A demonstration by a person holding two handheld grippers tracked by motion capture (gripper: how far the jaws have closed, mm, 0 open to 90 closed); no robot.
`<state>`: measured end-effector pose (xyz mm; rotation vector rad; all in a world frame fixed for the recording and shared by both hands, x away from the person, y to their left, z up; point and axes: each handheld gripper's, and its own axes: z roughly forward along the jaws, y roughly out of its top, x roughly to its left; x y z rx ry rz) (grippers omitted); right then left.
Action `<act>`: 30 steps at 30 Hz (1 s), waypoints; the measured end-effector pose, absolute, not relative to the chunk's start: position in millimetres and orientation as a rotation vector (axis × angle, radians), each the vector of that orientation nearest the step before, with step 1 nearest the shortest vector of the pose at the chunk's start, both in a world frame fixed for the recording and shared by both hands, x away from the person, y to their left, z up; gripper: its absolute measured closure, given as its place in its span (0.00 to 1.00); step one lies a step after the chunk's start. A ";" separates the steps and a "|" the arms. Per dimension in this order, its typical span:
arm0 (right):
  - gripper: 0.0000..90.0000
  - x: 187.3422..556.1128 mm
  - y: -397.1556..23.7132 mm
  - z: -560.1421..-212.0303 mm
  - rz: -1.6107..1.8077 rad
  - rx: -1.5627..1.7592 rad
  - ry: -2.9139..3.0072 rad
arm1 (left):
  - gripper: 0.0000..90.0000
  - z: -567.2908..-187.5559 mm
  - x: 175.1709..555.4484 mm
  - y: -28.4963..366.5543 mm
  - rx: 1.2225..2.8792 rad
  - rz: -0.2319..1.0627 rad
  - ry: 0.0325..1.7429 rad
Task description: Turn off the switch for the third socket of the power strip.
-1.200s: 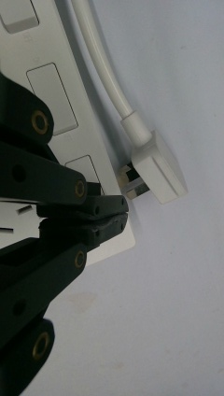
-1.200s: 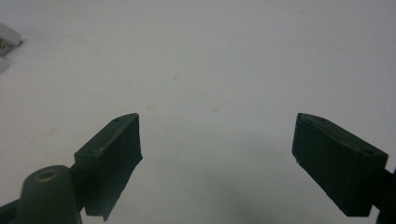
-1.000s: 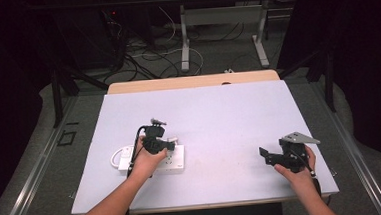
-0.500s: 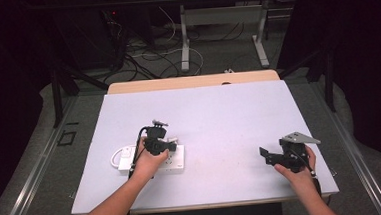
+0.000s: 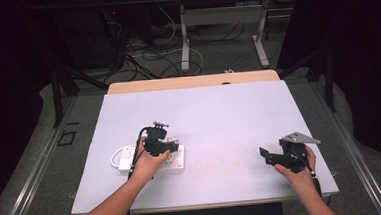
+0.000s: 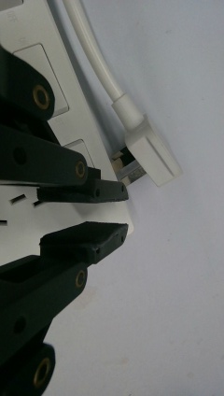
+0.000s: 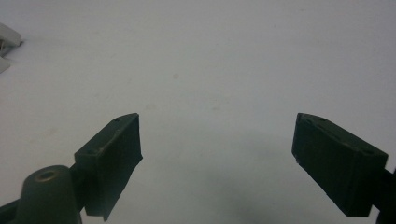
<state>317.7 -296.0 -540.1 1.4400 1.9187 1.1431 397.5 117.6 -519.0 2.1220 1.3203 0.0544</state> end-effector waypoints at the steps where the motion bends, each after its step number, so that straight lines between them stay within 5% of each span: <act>1: 0.17 317.5 -295.8 -539.9 1.146 1.442 1.917 | 0.84 -518.8 397.4 118.1 2.128 0.061 1.307; 30: 0.17 316.2 -298.0 -540.5 1.146 1.461 1.909 | 0.52 -511.2 393.1 122.1 2.108 0.243 1.116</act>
